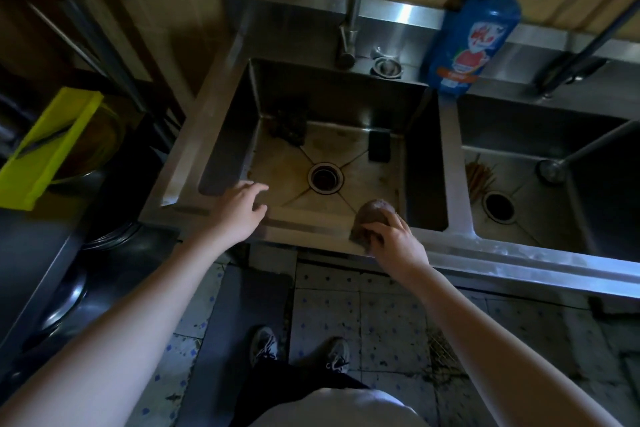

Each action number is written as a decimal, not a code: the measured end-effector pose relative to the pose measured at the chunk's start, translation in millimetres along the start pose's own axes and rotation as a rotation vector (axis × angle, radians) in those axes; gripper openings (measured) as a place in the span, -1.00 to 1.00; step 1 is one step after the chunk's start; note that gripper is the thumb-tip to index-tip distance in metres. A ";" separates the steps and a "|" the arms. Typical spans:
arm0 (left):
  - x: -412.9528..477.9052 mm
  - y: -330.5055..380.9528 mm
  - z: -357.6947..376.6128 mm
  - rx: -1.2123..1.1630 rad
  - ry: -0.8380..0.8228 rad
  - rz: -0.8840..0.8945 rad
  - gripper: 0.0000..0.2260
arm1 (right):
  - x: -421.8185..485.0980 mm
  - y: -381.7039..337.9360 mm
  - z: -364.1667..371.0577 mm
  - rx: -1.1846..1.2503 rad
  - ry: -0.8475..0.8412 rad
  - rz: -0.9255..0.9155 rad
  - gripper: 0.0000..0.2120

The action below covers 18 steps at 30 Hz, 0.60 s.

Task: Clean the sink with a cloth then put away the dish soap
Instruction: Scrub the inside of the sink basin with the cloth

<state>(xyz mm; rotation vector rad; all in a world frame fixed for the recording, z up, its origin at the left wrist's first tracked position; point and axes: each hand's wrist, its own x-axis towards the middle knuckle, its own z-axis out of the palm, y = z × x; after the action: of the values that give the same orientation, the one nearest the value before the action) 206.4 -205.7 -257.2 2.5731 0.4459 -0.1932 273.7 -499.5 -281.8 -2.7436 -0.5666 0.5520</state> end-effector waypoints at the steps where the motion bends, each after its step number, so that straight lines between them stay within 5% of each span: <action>1: 0.8 7.2 3.7 0.000 0.000 0.009 -0.64 | -2.2 8.9 -2.2 0.005 0.002 0.011 -0.69; 18: 14.3 89.0 47.7 0.045 -0.002 0.069 -0.63 | -22.4 102.3 -24.8 0.036 0.084 0.036 -0.69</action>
<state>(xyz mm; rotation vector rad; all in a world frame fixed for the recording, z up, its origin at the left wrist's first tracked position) 248.4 -298.6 -259.6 2.6276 0.3550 -0.1834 297.8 -604.2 -288.4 -2.7331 -0.4840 0.4479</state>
